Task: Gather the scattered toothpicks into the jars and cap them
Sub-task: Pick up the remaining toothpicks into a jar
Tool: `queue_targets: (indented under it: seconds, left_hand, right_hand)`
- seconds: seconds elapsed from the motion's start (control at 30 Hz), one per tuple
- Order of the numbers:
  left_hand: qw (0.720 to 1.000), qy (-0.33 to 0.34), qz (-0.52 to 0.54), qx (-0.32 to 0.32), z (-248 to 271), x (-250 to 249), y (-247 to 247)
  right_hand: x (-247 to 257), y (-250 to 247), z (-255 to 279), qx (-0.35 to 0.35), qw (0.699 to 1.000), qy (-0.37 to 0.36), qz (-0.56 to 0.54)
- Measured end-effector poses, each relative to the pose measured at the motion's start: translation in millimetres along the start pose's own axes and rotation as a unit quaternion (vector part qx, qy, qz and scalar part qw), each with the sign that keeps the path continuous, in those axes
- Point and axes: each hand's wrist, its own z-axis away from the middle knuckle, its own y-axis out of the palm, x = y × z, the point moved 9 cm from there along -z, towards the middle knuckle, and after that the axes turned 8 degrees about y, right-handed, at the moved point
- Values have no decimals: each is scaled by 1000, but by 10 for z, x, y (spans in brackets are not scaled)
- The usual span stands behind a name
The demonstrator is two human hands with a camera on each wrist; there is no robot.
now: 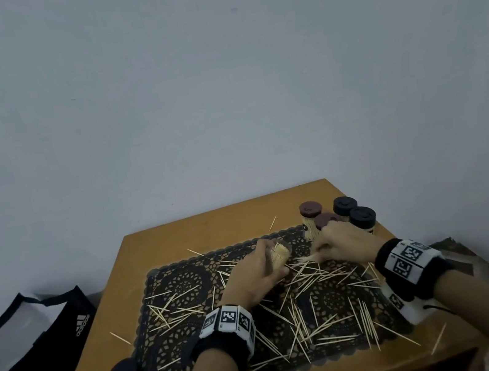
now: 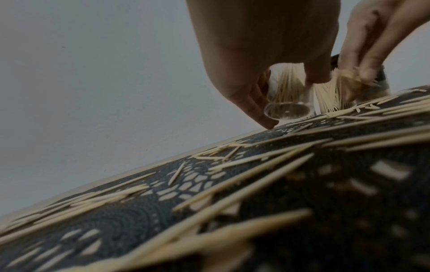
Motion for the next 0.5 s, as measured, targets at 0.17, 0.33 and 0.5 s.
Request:
queue_targets:
  seconds: [0.17,0.33,0.5]
  left_hand:
    - [1000,0,4,-18,5,51,-33]
    - [1000,4,0,-13,-4,17,-13]
    - [1000,-12,8,-20,-1,40,-20]
  right_hand:
    - [178,-323,-102,-72,995,28,-58]
    - [493,-406,-205,-57,994,16,97]
    - [750,-435,-325,-26,982,-8,186]
